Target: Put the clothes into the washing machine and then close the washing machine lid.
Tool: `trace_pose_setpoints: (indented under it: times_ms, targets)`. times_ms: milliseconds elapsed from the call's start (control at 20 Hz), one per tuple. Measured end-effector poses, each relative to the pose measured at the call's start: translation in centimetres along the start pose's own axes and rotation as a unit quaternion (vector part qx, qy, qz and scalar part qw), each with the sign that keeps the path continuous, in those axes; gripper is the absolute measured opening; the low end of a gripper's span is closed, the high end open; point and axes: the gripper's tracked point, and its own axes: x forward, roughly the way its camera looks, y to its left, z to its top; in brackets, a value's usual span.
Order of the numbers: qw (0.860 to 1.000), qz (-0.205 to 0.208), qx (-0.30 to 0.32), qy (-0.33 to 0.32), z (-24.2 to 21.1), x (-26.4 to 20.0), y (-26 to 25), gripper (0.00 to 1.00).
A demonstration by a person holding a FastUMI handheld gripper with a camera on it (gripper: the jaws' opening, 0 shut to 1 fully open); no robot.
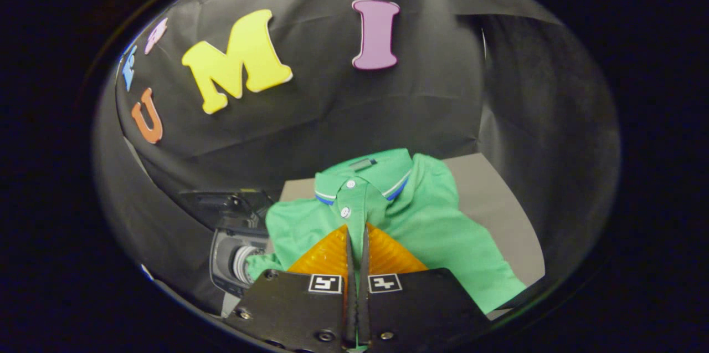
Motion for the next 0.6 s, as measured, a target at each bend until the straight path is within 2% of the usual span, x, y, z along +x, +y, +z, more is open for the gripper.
trace_pose_setpoints:
  times_ms: [300,600]
  targets:
    - [0.995,0.058,0.006,-0.079,3.8,-5.6,6.2,0.04]
    - [0.982,0.107,0.007,-0.156,6.9,-11.1,13.4,0.04]
